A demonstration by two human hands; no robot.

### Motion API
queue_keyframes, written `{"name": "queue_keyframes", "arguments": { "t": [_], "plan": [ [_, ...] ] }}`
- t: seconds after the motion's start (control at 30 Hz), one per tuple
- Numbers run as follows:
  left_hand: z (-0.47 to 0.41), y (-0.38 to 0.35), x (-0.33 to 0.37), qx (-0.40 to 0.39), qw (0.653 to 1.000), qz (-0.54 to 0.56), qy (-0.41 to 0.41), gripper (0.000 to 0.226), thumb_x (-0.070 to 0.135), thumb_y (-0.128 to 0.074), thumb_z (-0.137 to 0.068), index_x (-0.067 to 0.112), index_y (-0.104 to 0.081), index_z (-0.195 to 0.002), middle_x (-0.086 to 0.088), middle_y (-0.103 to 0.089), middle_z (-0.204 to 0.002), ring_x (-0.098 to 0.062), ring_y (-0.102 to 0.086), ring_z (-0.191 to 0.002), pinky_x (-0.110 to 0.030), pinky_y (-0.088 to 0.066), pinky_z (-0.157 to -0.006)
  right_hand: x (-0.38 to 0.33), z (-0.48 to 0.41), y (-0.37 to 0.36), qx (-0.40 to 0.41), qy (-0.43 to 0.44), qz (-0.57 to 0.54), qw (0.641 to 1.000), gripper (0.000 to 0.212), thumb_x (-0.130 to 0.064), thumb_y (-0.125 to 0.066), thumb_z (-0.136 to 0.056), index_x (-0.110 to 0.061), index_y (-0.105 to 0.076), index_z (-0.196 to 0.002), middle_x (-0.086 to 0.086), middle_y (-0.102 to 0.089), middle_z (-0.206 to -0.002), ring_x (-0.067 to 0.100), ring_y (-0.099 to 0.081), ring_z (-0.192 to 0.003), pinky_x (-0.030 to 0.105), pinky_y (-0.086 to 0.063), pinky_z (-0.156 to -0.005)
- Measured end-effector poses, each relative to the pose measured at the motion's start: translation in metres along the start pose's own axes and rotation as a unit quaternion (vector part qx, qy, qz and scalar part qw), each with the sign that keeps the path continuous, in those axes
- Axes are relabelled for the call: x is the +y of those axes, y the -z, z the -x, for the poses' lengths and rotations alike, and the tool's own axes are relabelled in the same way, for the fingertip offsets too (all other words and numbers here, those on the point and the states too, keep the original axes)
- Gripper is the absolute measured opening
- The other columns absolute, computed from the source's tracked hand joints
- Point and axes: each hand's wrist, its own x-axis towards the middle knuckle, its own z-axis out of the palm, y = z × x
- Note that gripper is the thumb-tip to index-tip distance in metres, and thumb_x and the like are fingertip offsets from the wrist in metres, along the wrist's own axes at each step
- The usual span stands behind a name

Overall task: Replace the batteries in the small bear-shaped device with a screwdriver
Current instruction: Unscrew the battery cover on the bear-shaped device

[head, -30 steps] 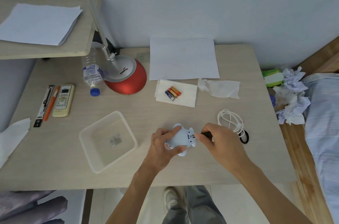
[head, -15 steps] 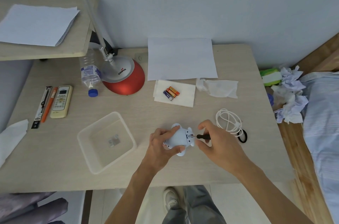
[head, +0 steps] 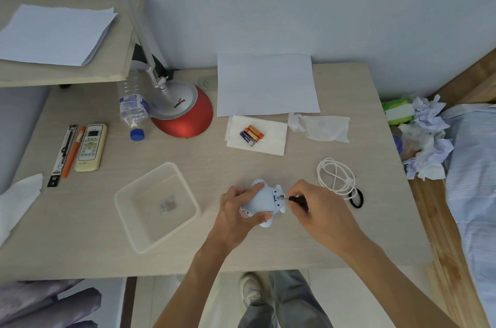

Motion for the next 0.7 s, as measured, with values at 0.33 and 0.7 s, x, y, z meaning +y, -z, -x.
{"name": "queue_keyframes", "arguments": {
  "t": [0.33, 0.7],
  "plan": [
    [-0.002, 0.008, 0.006, -0.015, 0.999, -0.041, -0.004, 0.075, 0.061, -0.086, -0.082, 0.052, -0.057, -0.151, 0.017, -0.052, -0.125, -0.014, -0.046, -0.121, -0.016, -0.04, -0.095, 0.002, -0.003, 0.002, -0.004, -0.01, -0.019, 1.0, 0.017, -0.029, -0.07, -0.097, -0.028, -0.064, -0.113, -0.013, -0.068, -0.087, 0.014, -0.069, -0.085, 0.029, -0.047, -0.066],
    [0.001, 0.013, 0.011, -0.002, 0.997, -0.064, -0.03, 0.077, 0.048, -0.091, -0.082, 0.048, -0.057, -0.151, 0.017, -0.047, -0.129, -0.01, -0.045, -0.123, -0.011, -0.039, -0.095, 0.0, -0.001, 0.003, 0.032, -0.017, -0.036, 0.999, 0.007, -0.033, -0.074, -0.094, -0.03, -0.074, -0.101, -0.015, -0.075, -0.085, 0.009, -0.069, -0.079, 0.035, -0.056, -0.072]
  ]
}}
